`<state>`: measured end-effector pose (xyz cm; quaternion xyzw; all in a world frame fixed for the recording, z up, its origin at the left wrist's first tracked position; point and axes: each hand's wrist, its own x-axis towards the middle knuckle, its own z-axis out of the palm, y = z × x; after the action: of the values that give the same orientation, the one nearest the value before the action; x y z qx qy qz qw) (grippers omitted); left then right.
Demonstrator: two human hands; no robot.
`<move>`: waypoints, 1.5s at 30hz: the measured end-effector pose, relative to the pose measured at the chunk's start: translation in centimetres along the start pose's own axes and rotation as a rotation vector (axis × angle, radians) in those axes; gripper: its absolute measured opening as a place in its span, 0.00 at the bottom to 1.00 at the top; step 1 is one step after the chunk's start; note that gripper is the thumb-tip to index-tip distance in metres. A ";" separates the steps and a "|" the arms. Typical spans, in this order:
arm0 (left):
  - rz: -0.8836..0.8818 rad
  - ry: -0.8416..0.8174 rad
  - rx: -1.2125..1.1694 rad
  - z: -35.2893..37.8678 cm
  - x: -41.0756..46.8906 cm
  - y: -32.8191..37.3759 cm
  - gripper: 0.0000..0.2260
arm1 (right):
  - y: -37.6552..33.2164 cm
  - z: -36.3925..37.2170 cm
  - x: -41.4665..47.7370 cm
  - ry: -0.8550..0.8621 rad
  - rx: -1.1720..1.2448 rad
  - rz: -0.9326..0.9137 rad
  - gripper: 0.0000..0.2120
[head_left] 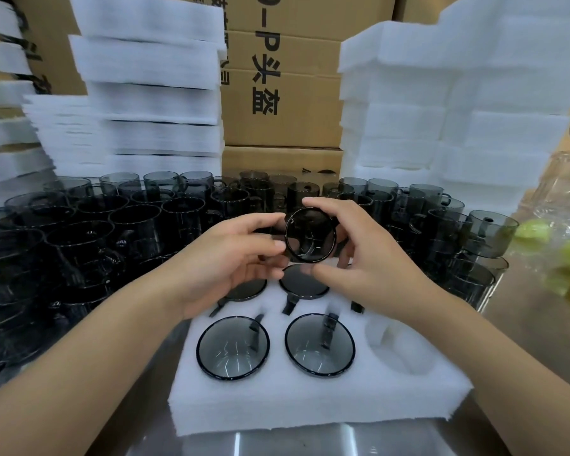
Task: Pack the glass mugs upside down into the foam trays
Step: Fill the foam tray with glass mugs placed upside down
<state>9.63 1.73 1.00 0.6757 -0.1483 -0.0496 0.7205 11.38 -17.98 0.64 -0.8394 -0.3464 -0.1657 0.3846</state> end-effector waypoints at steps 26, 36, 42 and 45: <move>0.031 0.040 0.055 0.9 -0.4 0.1 0.19 | -1.0 -0.6 -0.6 -0.004 0.216 -0.106 0.30; 0.003 0.000 0.093 1.2 -0.7 0.6 0.20 | -1.5 -1.1 -0.4 -0.051 0.223 -0.090 0.28; 0.009 -0.041 0.080 0.9 -0.5 0.5 0.20 | -0.8 -5.2 0.0 -0.156 0.502 0.012 0.25; 0.021 -0.046 0.108 0.9 -0.6 0.4 0.20 | -0.3 -7.5 -0.3 -0.428 0.529 0.100 0.36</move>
<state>8.77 1.02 1.38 0.7105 -0.1742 -0.0494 0.6800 10.90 -23.66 5.51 -0.7422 -0.4088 0.1288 0.5151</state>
